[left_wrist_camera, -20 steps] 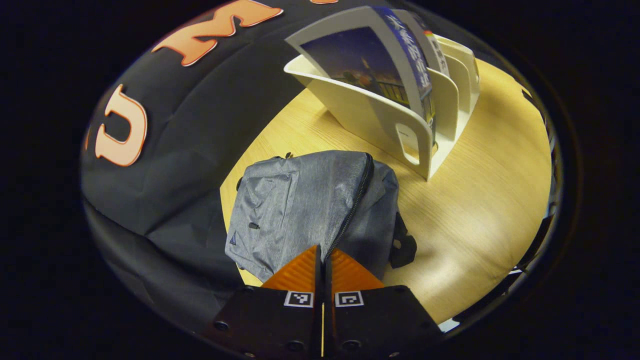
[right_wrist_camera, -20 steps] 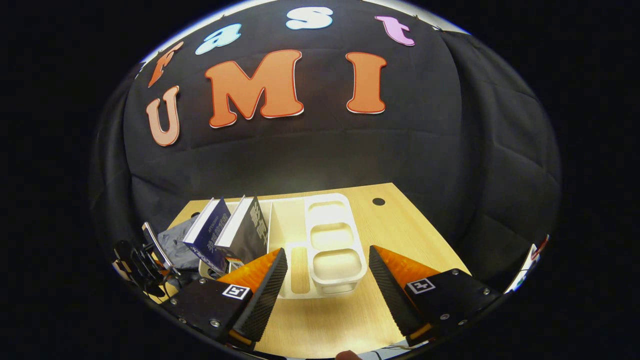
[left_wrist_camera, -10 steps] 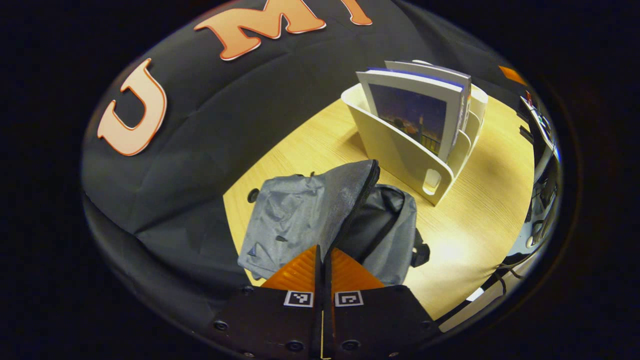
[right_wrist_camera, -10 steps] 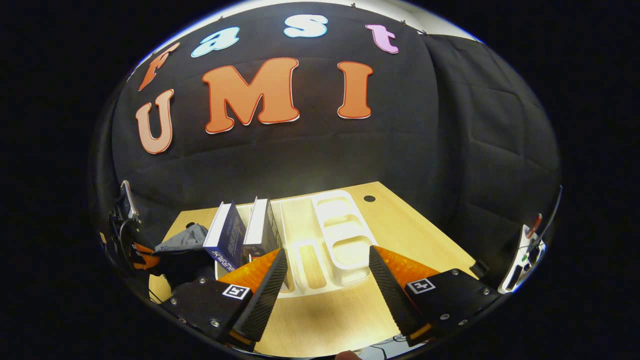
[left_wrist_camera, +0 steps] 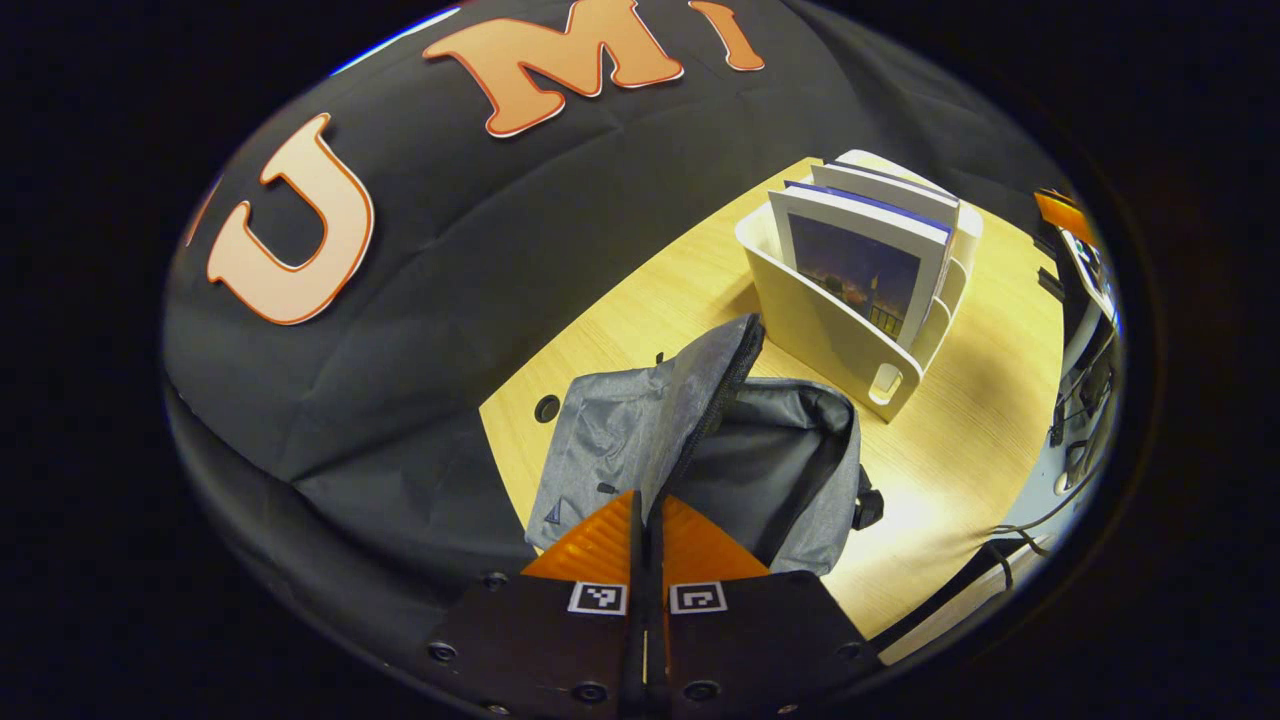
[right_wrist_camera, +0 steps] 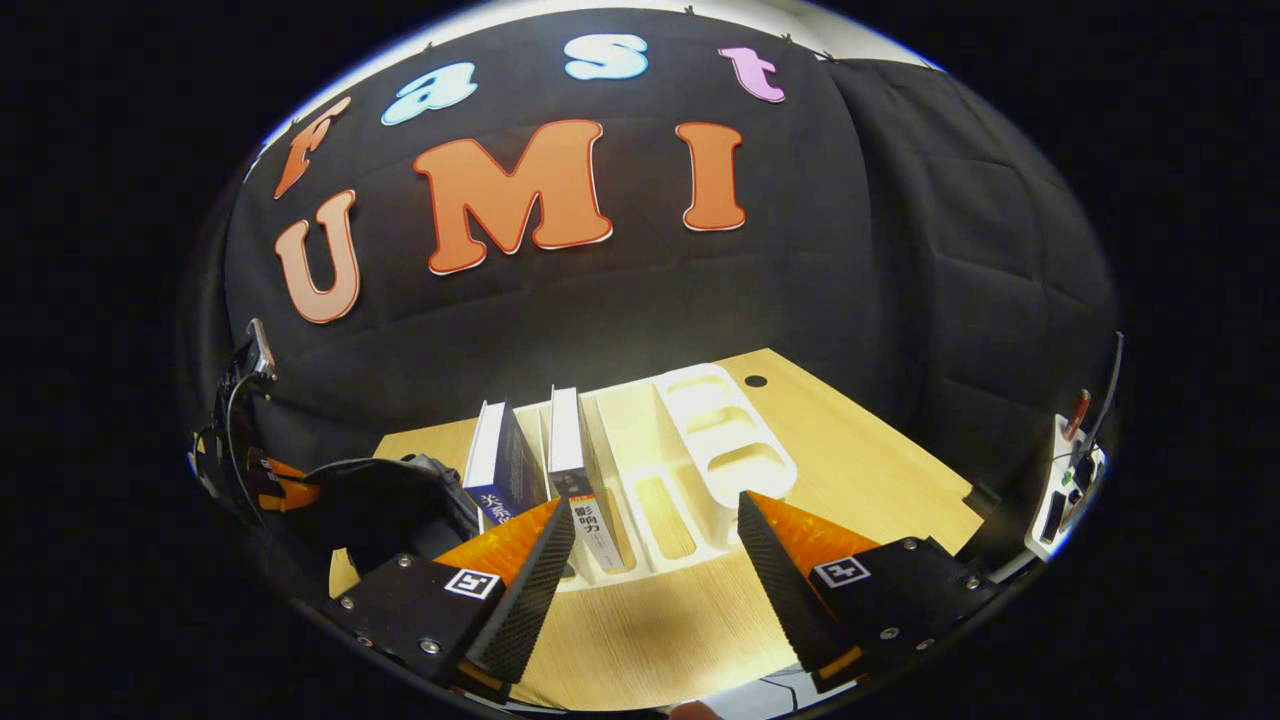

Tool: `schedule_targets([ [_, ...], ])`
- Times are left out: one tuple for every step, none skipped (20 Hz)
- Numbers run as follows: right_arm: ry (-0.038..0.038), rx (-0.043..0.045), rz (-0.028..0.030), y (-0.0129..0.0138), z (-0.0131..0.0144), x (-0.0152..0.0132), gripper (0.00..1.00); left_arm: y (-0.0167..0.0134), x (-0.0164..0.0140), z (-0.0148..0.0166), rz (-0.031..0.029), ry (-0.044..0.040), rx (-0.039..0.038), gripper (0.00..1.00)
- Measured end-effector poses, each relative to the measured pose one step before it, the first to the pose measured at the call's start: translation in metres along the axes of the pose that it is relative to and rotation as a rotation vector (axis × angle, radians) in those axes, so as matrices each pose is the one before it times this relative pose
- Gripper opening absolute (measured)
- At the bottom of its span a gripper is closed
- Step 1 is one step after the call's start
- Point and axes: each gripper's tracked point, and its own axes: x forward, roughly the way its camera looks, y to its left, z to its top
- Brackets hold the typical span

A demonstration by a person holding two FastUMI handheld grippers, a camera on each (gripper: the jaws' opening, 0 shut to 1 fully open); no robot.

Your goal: Open the schoolbag, grab two books from the bookshelf and put them into the schoolbag.

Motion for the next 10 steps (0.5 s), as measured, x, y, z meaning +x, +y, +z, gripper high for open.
schedule_targets([
  [0.00835, 0.0063, 0.02324, 0.00085, 0.00191, 0.00212, 0.98, 0.00003, -0.00288, 0.00197, -0.0046, 0.01157, -0.00701, 0.01],
  [0.00784, 0.00304, 0.02122, -0.00085, 0.00193, 0.00339, 0.98, 0.00046, -0.00214, 0.00257, -0.0066, 0.01128, -0.00379, 0.01],
  [0.00674, -0.00485, 0.0173, -0.00078, 0.00099, 0.00453, 0.98, 0.00093, -0.00066, 0.00143, -0.00025, 0.01241, 0.00041, 0.01],
  [0.00567, -0.01324, 0.01373, -0.00188, 0.0, 0.00464, 0.98, 0.00231, -0.00015, 0.00295, 0.0061, 0.00953, 0.00443, 0.01],
  [0.00533, -0.01424, 0.00734, -0.00282, -0.00123, 0.00465, 0.98, 0.00348, 0.0002, 0.00168, 0.00942, 0.00907, 0.00271, 0.01],
  [0.00953, -0.01114, 0.00505, -0.00388, -0.00265, 0.00469, 0.98, 0.00203, -0.00018, 0.00304, 0.00413, 0.00737, 0.00062, 0.01],
  [0.01335, -0.00356, 0.00564, -0.00206, -0.00326, 0.00379, 0.98, 0.00255, -0.00015, 0.0016, 0.001, 0.00648, -0.00639, 0.01],
  [0.01544, 0.00194, 0.01202, 0.00055, -0.00334, 0.00306, 0.98, 0.00038, 0.00061, 0.00185, -0.00266, 0.00522, -0.0112, 0.01],
  [0.01775, -0.00052, 0.01207, 0.00036, -0.00454, 0.00281, 0.98, 0.00183, 0.00083, -0.00028, -0.00085, 0.00447, -0.00973, 0.01],
  [0.01448, -0.00498, 0.00572, 0.00055, -0.00372, 0.00203, 0.98, 0.00265, 0.00131, -0.00022, 0.00257, 0.00619, -0.00855, 0.01],
])
